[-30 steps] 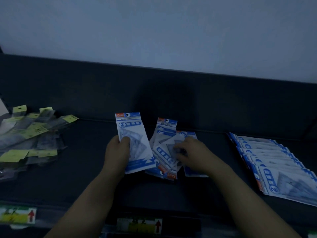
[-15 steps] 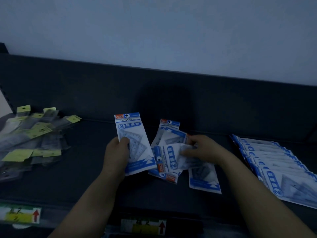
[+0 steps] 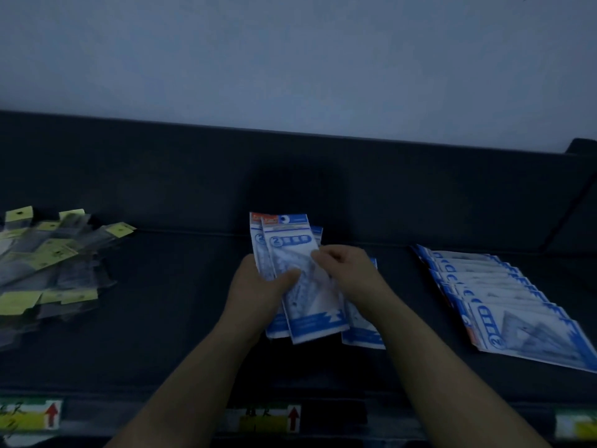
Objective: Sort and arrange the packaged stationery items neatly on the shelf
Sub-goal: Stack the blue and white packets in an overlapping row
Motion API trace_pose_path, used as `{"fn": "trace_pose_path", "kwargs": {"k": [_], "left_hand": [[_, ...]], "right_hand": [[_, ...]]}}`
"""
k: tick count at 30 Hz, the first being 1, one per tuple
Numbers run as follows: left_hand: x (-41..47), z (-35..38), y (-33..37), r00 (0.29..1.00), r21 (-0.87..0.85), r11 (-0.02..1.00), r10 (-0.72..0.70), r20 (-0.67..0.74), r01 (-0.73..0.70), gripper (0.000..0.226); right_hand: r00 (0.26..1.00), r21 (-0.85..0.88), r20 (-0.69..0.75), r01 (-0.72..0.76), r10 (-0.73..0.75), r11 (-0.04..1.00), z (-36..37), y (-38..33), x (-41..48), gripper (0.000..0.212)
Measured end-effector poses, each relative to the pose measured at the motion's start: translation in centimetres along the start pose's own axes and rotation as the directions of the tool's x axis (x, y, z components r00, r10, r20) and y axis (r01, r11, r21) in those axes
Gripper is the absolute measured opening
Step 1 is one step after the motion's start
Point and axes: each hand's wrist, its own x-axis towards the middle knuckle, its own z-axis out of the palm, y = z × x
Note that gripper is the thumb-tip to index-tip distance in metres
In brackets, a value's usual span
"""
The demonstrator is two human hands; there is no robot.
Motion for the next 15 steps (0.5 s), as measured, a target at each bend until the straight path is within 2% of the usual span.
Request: {"fn": "trace_pose_path", "kwargs": {"k": [1,2,3,4,5,6,8,10,12,15], "left_hand": [[0.2,-0.3,-0.5,1.000,0.008,1.000,0.006,-0.027,-0.005,0.017],[0.4,-0.7,-0.9,0.998,0.001,1.000,-0.003,-0.058,0.003,0.022],[0.7,-1.1,-1.4,0.996,-0.017,1.000,-0.023,-0.085,0.022,0.028],[0.9,-1.4,-1.8,0.994,-0.037,0.999,-0.043,-0.104,0.039,0.033],[1.1,-1.7,-2.2,0.991,-0.050,0.997,-0.058,-0.118,0.052,0.036],[1.1,-1.8,-2.5,0.990,-0.058,0.997,-0.067,-0.128,0.060,0.037],[1.1,-1.9,-2.9,0.988,-0.075,0.995,-0.080,-0.130,0.070,0.037],[0.9,-1.7,-3.1,0.989,-0.089,0.992,-0.097,-0.116,0.087,0.037],[0.8,-1.6,-3.4,0.987,-0.104,0.989,-0.117,-0.110,0.106,0.037],[0.7,-1.4,-3.7,0.987,-0.121,0.984,-0.140,-0.078,0.130,0.037]], "right_hand": [[0.998,-0.084,-0.041,0.032,-0.036,0.996,-0.5,0.4,-0.1,0.024],[0.993,-0.239,-0.106,0.032,-0.059,0.971,-1.1,0.9,0.0,0.028],[0.984,-0.440,-0.169,-0.028,-0.052,0.897,-1.9,1.7,0.1,0.037],[0.975,-0.610,-0.223,-0.138,-0.002,0.780,-2.5,2.3,-0.1,0.050],[0.964,-0.703,-0.255,-0.239,0.077,0.670,-2.9,2.9,-0.4,0.066],[0.951,-0.736,-0.264,-0.305,0.158,0.604,-3.1,3.3,-0.8,0.079],[0.929,-0.694,-0.260,-0.369,0.263,0.618,-3.4,3.4,-1.0,0.088],[0.910,-0.602,-0.257,-0.414,0.326,0.682,-3.9,2.9,-0.9,0.082],[0.904,-0.570,-0.213,-0.423,0.371,0.704,-4.6,2.3,-1.1,0.064],[0.928,-0.480,-0.175,-0.371,0.328,0.795,-5.3,2.7,-1.5,0.036]]}}
